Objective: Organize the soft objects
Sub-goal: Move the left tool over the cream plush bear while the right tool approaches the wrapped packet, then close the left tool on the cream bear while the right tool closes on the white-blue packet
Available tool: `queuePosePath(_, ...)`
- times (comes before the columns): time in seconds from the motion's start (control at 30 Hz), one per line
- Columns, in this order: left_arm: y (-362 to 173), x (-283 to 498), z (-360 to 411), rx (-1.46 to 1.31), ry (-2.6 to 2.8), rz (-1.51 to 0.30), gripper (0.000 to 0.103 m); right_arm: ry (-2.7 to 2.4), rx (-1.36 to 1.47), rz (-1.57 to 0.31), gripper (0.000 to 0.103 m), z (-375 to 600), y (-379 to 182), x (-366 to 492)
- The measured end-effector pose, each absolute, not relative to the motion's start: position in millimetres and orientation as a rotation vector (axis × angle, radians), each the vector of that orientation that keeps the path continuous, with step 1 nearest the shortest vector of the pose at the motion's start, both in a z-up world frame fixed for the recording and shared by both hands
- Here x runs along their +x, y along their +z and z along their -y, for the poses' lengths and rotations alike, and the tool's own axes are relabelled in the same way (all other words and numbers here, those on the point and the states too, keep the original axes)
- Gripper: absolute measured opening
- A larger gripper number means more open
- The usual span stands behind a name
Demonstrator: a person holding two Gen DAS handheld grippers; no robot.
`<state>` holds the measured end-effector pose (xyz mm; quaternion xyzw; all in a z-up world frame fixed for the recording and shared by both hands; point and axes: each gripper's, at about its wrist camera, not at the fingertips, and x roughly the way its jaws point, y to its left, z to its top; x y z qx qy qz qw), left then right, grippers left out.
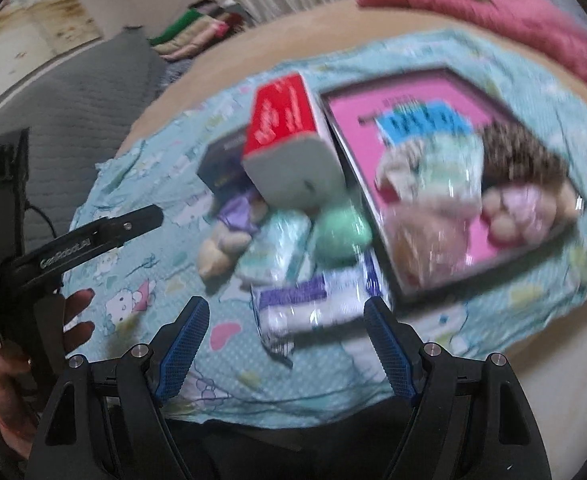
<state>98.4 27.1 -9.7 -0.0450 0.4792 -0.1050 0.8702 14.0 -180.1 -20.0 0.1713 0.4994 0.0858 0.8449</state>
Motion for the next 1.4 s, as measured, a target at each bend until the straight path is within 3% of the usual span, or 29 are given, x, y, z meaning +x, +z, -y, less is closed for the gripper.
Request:
queuePosePath(0.6, -49.9, 115.6, -14.7, -0.081, -0.312, -1.045, 0.076, 0.067, 0.688, -1.164, 0.081, 196.6, -64.4, 18.1)
queuePosePath(1.4, -71.4, 125.9, -11.2, -0.045, -0.329, -1.091, 0.076, -0.114, 0.806, -1.124, 0.081, 190.9, -86.2, 43.7)
